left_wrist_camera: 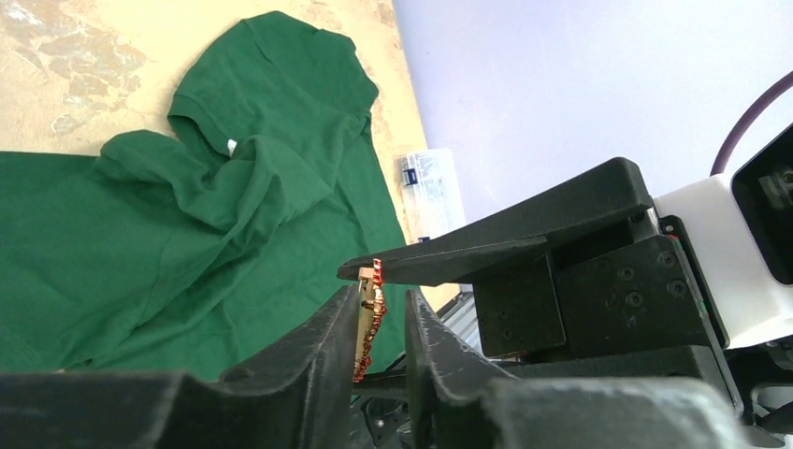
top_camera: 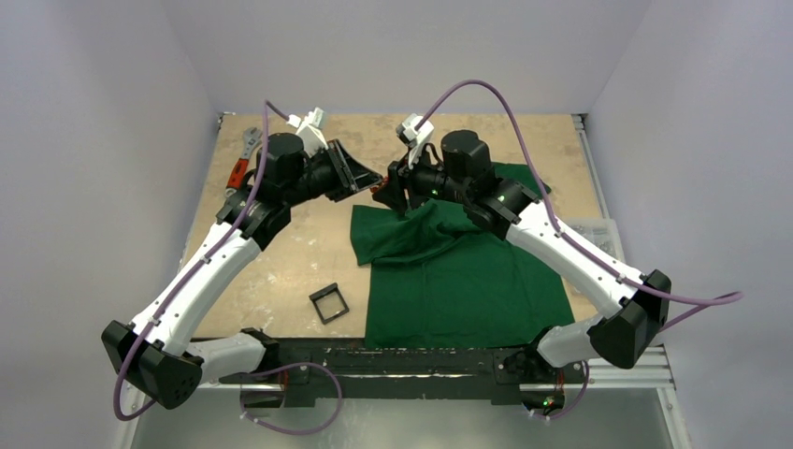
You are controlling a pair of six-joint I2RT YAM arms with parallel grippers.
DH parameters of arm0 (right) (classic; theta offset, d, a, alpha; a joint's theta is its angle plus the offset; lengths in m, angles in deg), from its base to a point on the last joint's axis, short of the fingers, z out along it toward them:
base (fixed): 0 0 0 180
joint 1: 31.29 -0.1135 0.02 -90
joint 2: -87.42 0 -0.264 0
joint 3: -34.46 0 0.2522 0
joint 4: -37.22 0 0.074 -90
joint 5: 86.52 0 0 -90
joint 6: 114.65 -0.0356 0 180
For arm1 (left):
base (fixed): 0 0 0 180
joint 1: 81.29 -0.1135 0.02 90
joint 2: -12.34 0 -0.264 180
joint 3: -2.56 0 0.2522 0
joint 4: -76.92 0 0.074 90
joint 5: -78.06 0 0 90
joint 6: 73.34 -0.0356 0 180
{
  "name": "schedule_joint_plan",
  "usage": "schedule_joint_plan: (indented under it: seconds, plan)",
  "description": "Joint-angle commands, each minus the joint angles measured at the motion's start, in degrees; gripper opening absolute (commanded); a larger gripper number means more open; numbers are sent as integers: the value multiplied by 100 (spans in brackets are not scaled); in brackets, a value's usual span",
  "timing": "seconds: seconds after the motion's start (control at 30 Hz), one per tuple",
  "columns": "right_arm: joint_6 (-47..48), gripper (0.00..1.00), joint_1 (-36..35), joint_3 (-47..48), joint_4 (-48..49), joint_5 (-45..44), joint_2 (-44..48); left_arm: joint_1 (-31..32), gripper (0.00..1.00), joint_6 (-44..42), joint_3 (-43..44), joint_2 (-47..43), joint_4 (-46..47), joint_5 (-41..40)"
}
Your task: Remove the brooch from the garment
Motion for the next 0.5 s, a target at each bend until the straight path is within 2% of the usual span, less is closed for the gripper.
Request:
schedule_joint_plan:
  seconds: [0.0,0.07,0.1,0.23,0.47]
  plan:
    - [55,46,-28,-72,179,155,208,-8,28,78,-78,-111,232,22]
    - [38,43,-28,-128,165,172,240,-65,35,86,-99,-142,217,12]
    - [28,42,-28,-155,160,179,262,-110,48,87,-102,-167,196,-3]
    - [-34,39,-33,-304,138,235,333,-474,78,-18,-79,-323,-73,-246]
    - [-259,35,-326,-1014,126,552,515,-1357,86,-542,-41,-876,-634,-1095]
